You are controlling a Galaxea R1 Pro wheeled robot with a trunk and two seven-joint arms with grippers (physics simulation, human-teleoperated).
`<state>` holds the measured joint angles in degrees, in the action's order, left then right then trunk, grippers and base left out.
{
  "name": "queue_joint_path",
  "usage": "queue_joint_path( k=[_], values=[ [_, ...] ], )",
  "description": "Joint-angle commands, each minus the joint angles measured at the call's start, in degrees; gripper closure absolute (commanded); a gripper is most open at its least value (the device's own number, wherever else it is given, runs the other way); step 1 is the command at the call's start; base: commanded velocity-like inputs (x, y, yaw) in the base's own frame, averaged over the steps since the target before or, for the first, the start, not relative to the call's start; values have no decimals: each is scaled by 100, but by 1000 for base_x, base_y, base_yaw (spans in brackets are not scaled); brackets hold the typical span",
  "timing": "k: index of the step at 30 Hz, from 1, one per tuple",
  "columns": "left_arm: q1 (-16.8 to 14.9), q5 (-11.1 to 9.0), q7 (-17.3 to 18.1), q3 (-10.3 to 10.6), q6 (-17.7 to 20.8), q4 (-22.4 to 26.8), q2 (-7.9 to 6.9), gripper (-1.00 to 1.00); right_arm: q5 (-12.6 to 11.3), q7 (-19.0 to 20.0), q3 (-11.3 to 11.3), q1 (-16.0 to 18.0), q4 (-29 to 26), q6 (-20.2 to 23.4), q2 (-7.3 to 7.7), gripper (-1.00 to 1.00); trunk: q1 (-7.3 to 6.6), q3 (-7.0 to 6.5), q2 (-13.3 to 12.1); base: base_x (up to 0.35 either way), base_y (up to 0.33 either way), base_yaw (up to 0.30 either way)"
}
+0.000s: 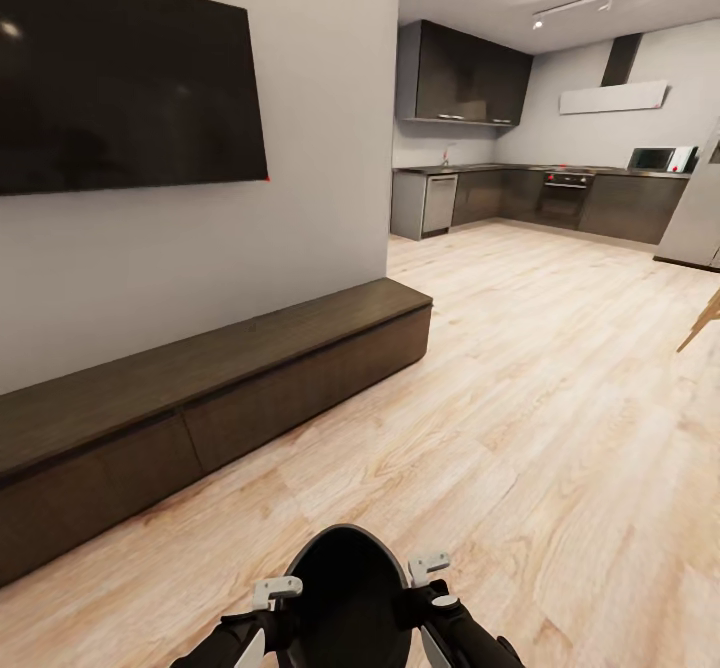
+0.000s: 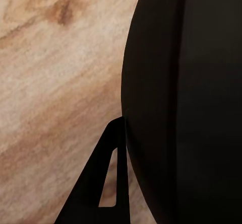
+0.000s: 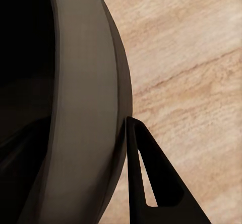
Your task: Place each of the two pumpkins and all three candles from the living room inside a cabinet in the living room (use any cabinet), then make sure every cabinet is closed, and position the cauldron so it is next to a table in the living room.
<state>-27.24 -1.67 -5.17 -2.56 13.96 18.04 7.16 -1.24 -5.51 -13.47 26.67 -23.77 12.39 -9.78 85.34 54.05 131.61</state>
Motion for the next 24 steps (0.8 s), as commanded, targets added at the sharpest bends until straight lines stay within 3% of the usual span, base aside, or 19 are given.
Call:
queue_joint_path(
  k=[1,7,24],
  values=[
    [-1,-44,-1,63,36,-11,4,100,-76,155,-158,4,-23,-35,3,100,-2,5,3,0,0,0],
    [-1,-44,-1,63,36,-11,4,100,-78,155,-156,4,-27,-28,3,100,-2,5,3,0,0,-107],
    [-2,-44,-1,63,36,-11,4,100,-78,155,-156,4,-31,-26,12,100,-2,5,3,0,0,-251]
  ],
)
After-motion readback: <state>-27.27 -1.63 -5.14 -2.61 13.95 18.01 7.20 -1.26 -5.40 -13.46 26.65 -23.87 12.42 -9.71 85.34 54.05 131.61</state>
